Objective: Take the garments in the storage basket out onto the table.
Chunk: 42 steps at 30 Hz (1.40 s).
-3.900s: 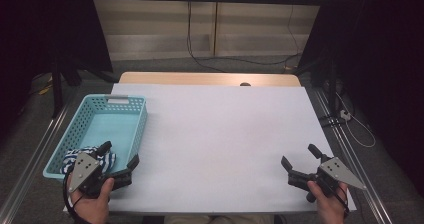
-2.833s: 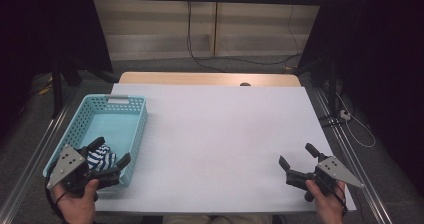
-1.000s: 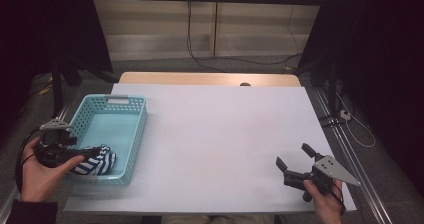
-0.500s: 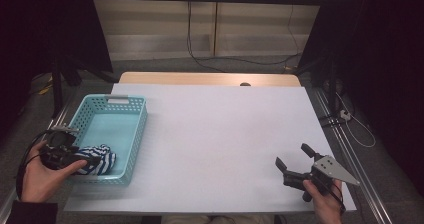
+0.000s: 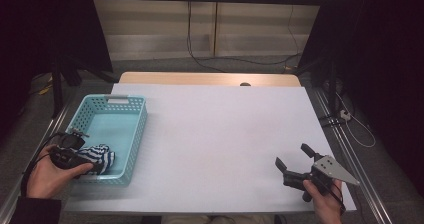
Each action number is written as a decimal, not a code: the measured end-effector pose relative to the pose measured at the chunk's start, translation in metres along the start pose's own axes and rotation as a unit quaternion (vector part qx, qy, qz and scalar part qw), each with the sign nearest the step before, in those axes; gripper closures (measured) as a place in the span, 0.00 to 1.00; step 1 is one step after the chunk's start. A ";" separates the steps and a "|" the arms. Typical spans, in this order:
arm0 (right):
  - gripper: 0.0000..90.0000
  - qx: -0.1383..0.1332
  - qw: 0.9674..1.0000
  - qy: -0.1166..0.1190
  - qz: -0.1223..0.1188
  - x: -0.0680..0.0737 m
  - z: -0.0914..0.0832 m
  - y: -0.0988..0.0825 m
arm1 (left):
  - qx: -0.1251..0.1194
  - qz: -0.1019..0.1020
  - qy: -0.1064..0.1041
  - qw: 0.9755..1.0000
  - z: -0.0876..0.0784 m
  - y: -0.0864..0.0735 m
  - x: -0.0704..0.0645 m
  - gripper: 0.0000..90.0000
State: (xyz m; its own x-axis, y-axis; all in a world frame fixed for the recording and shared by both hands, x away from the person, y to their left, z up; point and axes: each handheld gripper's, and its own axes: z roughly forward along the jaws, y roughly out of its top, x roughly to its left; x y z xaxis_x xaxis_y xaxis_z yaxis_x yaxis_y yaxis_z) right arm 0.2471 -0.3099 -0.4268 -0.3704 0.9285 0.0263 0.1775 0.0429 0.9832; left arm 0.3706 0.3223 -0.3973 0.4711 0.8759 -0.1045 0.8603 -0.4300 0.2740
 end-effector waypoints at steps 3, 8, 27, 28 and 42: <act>0.01 0.000 1.000 0.000 0.000 0.000 0.000 0.000 | 0.009 0.008 -0.003 1.000 0.001 0.003 0.001 0.05; 0.01 0.000 1.000 0.000 0.001 0.000 0.000 0.000 | 0.005 0.009 -0.010 1.000 0.001 0.003 0.005 0.08; 0.01 0.003 1.000 0.000 0.002 0.000 0.000 0.000 | 0.005 -0.023 -0.008 1.000 -0.006 0.004 -0.007 0.53; 0.01 0.003 1.000 0.000 0.002 0.000 0.000 0.000 | 0.000 -0.011 0.002 1.000 -0.007 0.004 -0.005 0.53; 0.01 0.002 1.000 -0.001 0.001 0.000 0.000 0.000 | -0.103 -0.041 0.018 0.994 -0.023 -0.005 -0.007 0.55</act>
State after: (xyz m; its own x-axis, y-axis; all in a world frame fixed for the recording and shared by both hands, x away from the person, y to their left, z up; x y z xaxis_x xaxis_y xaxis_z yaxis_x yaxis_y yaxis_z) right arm 0.2472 -0.3097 -0.4269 -0.3683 0.9293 0.0281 0.1823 0.0426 0.9823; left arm 0.3583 0.3234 -0.3761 0.3912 0.9147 -0.1013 0.8355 -0.3068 0.4559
